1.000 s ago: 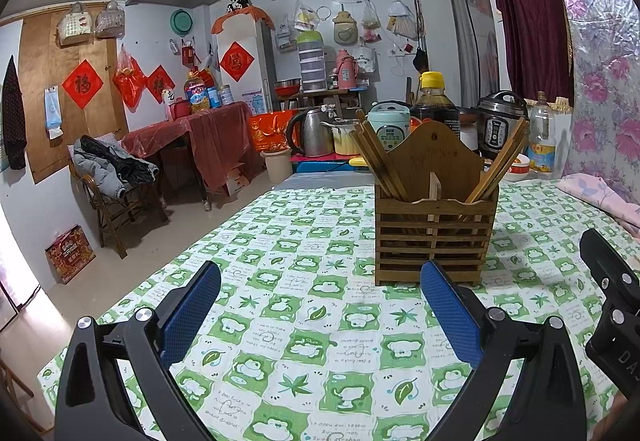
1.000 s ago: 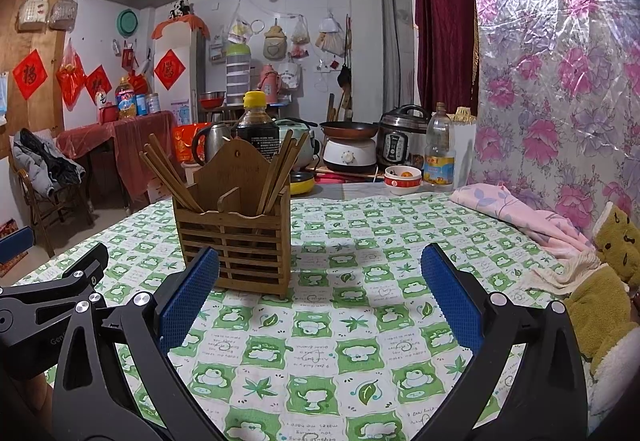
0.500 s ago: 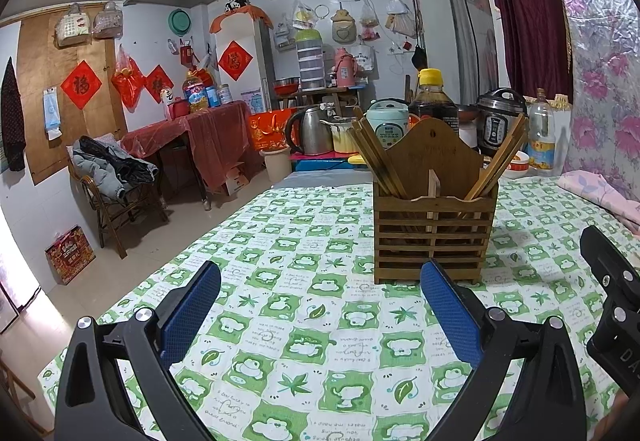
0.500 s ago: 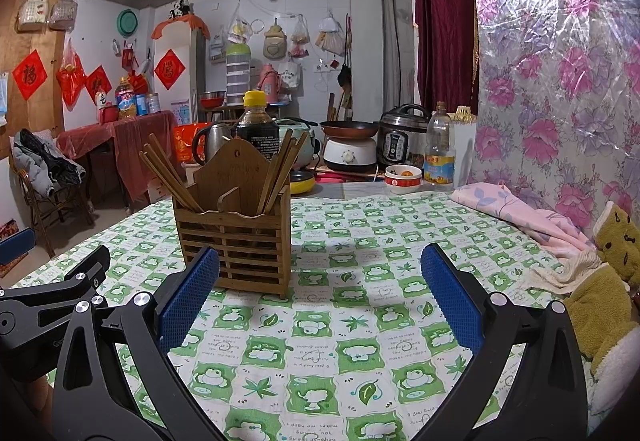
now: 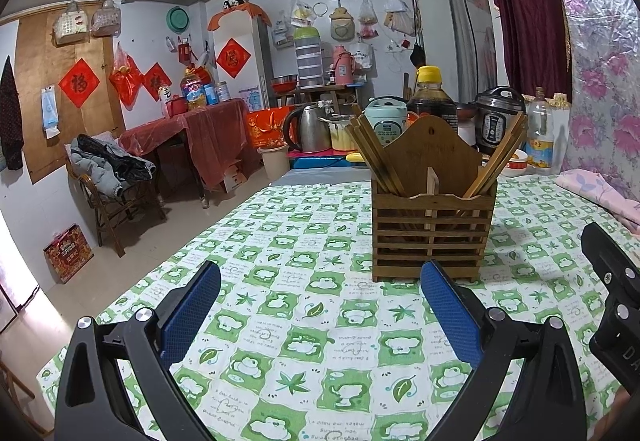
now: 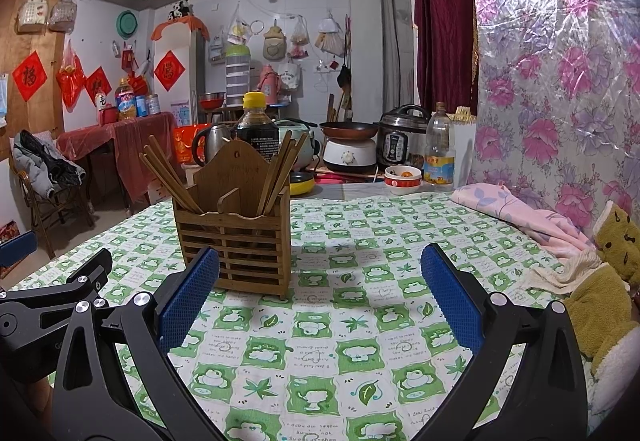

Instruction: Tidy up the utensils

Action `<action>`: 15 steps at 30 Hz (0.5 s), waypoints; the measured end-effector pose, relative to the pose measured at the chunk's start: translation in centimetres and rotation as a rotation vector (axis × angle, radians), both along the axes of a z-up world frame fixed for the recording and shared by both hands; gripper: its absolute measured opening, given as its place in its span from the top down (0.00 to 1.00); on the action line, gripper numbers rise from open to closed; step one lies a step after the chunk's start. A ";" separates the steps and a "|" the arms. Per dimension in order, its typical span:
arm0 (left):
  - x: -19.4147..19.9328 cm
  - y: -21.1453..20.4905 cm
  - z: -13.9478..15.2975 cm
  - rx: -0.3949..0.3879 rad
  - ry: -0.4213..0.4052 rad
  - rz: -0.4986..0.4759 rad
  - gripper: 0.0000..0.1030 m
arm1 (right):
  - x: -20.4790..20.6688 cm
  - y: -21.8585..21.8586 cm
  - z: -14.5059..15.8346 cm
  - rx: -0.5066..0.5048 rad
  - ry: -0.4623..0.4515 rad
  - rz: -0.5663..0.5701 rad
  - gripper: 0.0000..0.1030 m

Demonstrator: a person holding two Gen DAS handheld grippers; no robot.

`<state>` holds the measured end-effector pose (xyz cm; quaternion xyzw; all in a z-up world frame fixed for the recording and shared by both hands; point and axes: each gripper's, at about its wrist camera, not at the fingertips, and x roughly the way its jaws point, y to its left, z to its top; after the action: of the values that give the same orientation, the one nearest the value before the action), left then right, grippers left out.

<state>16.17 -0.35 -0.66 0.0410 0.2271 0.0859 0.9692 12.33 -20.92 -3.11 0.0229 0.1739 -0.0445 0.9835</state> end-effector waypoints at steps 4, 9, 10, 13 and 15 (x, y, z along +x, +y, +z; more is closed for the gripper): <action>0.0 0.2 -0.1 0.002 -0.005 0.002 0.05 | 0.0 0.0 0.0 0.000 0.000 0.001 0.06; -0.1 0.3 0.1 0.010 -0.005 0.001 0.05 | 0.0 0.0 0.0 0.001 -0.002 0.000 0.06; -0.1 0.4 0.1 0.012 -0.006 0.001 0.05 | 0.0 0.0 0.0 0.001 -0.002 -0.001 0.06; -0.2 0.5 0.1 0.010 -0.004 0.001 0.05 | 0.0 -0.1 0.0 0.002 -0.002 -0.001 0.06; -0.1 0.5 0.1 0.008 -0.004 0.000 0.05 | 0.0 0.0 0.0 0.001 -0.003 -0.001 0.06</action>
<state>16.05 0.12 -0.56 0.0445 0.2248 0.0867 0.9695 12.32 -20.96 -3.07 0.0237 0.1725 -0.0446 0.9837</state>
